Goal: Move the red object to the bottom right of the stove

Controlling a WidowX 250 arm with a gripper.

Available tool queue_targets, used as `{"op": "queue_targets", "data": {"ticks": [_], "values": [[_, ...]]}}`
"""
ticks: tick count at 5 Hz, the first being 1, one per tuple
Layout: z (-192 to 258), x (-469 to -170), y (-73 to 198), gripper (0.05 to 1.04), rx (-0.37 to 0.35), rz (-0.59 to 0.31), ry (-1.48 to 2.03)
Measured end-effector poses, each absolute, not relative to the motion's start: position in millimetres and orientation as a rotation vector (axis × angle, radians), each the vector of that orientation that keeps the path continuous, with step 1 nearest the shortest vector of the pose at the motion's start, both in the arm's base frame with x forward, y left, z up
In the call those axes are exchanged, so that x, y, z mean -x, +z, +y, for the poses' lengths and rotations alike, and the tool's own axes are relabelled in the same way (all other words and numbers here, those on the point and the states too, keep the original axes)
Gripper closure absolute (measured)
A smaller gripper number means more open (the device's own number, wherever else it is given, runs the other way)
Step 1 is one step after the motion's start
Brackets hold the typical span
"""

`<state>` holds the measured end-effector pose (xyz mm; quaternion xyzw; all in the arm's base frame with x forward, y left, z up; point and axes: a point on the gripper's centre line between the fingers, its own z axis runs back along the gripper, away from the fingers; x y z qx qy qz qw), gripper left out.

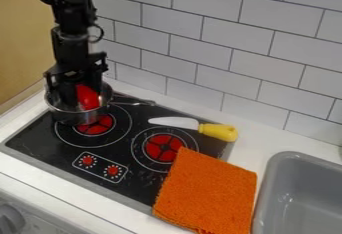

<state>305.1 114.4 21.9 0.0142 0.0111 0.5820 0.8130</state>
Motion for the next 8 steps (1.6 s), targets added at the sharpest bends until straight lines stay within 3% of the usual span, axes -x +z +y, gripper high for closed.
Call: {"op": "queue_targets", "data": {"ticks": [2, 4, 6, 8], "values": [[116, -305, 68, 0.537, -0.008, -0.109, 1.224], [90, -253, 71, 0.537, -0.011, -0.055, 1.152], [39, -200, 48, 0.537, 0.063, 0.048, 1.225], [-10, -191, 22, 0.537, 0.028, 0.102, 1.171]]}}
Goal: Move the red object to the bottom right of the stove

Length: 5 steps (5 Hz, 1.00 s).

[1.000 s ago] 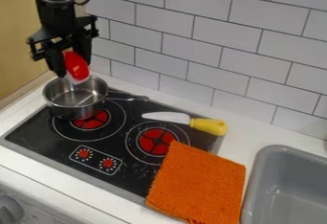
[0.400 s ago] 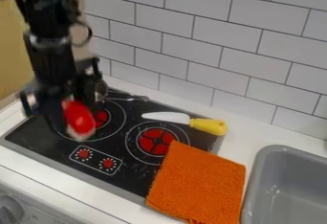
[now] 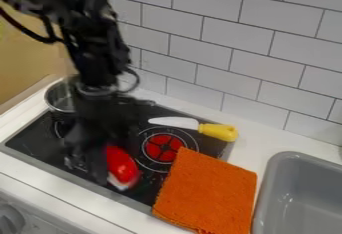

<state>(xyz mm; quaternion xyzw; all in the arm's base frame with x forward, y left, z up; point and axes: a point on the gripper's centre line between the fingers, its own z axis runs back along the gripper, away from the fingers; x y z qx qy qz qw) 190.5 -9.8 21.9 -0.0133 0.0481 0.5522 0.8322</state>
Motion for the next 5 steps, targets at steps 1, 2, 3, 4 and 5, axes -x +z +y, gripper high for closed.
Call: {"op": "queue_targets", "data": {"ticks": [1, 2, 3, 4, 5], "values": [[-23.6, -183.0, 11.7, 0.537, -0.009, 0.112, 1.12], [-21.7, -183.6, 7.4, 0.537, -0.033, 0.104, 1.125], [-19.0, -184.8, 7.2, 0.537, -0.028, 0.103, 1.13], [-19.0, -183.7, 7.4, 0.486, -0.027, 0.109, 1.106], [-17.8, -177.6, 8.1, 0.151, -0.052, 0.143, 1.068]]}}
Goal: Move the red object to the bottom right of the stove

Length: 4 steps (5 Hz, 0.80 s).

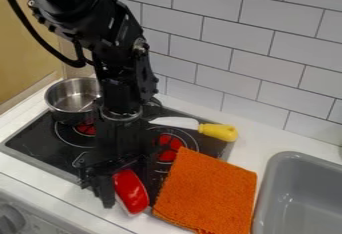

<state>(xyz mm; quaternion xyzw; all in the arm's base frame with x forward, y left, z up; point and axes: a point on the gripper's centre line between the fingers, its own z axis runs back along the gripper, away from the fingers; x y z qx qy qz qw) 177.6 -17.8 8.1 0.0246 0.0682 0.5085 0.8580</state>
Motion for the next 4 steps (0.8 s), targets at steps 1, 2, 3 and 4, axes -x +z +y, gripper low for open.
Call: {"op": "queue_targets", "data": {"ticks": [1, 2, 3, 4], "values": [[-15, -183, 18, 0.06, -0.058, 0.128, 1.056], [-12, -192, 32, 0.081, -0.042, 0.103, 1.052], [-11, -201, 49, 0.085, -0.04, 0.092, 1.031], [-5, -212, 61, 0.084, -0.078, 0.084, 0.921]]}}
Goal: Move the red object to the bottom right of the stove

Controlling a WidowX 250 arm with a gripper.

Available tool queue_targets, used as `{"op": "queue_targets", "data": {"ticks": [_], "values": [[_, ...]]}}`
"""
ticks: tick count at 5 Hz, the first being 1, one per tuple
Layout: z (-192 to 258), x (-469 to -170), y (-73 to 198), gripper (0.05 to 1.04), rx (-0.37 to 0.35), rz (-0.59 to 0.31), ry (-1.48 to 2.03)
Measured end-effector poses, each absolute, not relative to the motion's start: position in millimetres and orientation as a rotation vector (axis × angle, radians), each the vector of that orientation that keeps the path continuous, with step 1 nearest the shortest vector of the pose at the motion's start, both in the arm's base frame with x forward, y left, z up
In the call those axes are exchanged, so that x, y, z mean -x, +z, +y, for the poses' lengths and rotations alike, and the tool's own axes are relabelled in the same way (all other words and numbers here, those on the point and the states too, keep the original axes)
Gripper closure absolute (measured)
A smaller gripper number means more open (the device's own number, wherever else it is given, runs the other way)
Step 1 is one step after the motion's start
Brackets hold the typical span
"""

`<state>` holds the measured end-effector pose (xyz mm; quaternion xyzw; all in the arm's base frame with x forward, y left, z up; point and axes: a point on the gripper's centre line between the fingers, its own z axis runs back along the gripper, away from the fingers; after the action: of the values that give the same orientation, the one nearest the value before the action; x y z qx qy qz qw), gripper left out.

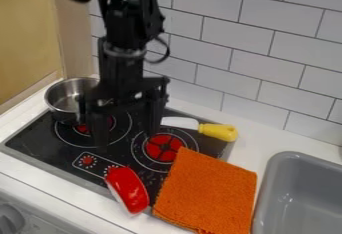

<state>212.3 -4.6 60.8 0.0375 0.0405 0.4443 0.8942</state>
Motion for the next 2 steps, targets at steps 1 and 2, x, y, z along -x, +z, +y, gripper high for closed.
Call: {"op": "queue_targets", "data": {"ticks": [1, 2], "values": [[7.2, -223.8, 57.0, 0.084, -0.207, 0.127, 0.701], [3.7, -231.4, 57.6, 0.085, -0.214, 0.091, 0.471]]}}
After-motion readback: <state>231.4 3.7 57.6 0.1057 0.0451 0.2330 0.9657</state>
